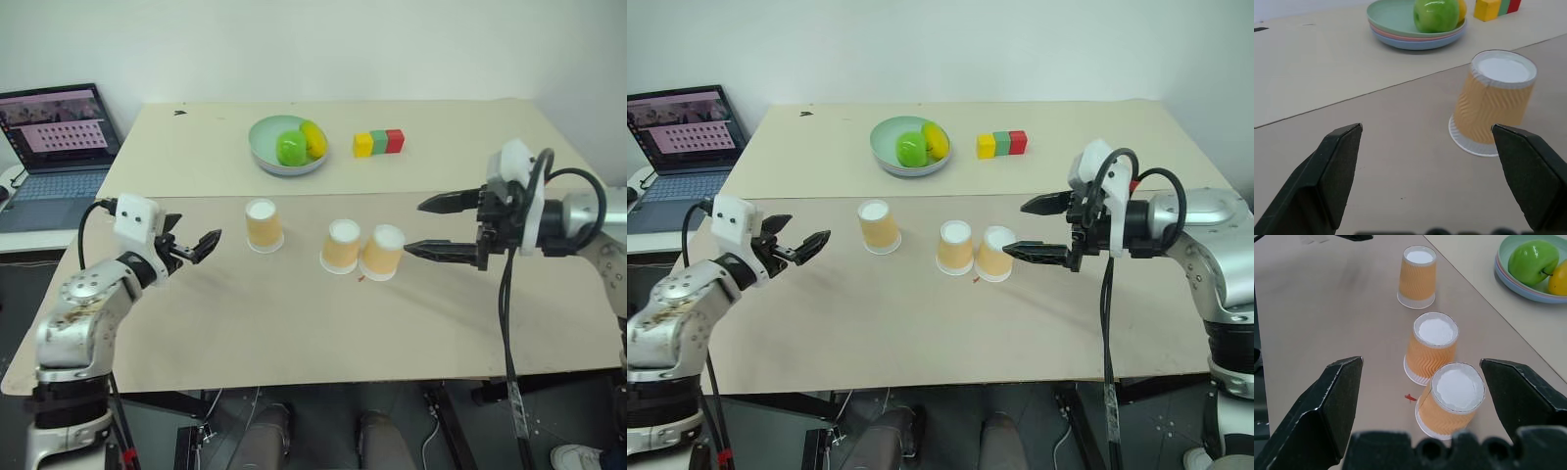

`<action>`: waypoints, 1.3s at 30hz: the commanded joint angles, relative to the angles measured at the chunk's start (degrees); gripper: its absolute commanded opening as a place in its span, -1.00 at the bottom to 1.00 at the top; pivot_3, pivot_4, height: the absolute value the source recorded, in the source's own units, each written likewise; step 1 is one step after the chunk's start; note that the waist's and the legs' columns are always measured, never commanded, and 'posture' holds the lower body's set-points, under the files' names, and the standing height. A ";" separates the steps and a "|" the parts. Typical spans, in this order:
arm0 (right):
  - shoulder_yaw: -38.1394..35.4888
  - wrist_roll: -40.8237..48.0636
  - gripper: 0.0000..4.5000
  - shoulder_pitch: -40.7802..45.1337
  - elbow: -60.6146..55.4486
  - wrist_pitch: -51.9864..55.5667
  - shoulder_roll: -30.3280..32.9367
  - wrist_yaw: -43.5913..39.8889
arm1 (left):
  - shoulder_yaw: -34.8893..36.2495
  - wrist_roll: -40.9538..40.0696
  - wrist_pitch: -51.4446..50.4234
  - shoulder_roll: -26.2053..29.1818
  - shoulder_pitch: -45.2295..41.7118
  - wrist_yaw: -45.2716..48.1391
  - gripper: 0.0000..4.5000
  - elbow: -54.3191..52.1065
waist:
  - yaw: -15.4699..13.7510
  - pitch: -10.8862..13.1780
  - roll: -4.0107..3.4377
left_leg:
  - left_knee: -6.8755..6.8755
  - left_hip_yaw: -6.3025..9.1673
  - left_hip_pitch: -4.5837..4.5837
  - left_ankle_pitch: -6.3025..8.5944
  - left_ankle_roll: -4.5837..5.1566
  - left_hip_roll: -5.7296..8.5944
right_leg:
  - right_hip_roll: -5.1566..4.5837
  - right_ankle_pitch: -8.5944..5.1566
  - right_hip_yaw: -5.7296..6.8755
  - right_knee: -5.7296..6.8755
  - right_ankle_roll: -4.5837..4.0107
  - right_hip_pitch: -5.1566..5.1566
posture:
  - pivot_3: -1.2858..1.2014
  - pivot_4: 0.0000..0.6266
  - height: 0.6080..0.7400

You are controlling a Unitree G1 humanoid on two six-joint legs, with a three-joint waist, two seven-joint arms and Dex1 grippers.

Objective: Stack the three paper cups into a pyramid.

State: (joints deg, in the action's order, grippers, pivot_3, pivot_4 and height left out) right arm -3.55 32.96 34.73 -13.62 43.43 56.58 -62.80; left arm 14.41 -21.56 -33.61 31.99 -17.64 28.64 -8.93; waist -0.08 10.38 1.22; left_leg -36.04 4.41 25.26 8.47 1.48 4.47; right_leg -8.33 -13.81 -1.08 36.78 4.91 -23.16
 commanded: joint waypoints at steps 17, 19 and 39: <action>-11.79 5.53 0.99 -6.04 -10.10 7.38 4.05 7.79 | -11.00 4.67 11.99 -6.52 -10.84 5.77 1.00 14.45 | -0.70 0.00 0.02 | -0.07 0.00 0.06 -0.01 0.04 0.02 | -0.01 0.02 0.07 -0.03 0.03 0.06 | 0.03 -0.52 1.00; -12.39 5.98 0.99 -6.23 -10.71 7.82 4.01 8.55 | -11.85 5.44 13.20 -7.30 -12.30 5.86 1.00 16.30 | -0.64 0.00 0.03 | -0.07 0.00 0.06 -0.01 0.06 0.02 | -0.01 0.02 0.07 -0.05 0.03 0.06 | 0.03 -0.52 1.00; -17.68 9.49 0.99 -11.39 -16.02 10.15 4.39 14.47 | -14.31 8.59 17.56 -11.61 -21.79 6.97 1.00 25.69 | -0.44 0.01 0.04 | -0.11 0.01 0.09 -0.01 0.09 0.02 | 0.00 0.04 0.08 -0.02 0.07 0.06 | 0.03 -0.52 1.00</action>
State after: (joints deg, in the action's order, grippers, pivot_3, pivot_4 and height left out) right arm -18.89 41.84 23.19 -28.20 53.75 60.24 -49.15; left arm -0.11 -13.35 -17.49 20.42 -37.68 35.30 17.16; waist -0.53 10.39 1.26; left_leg -36.16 4.41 25.35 8.46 1.57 4.49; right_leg -8.33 -13.77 -1.00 36.76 4.98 -23.10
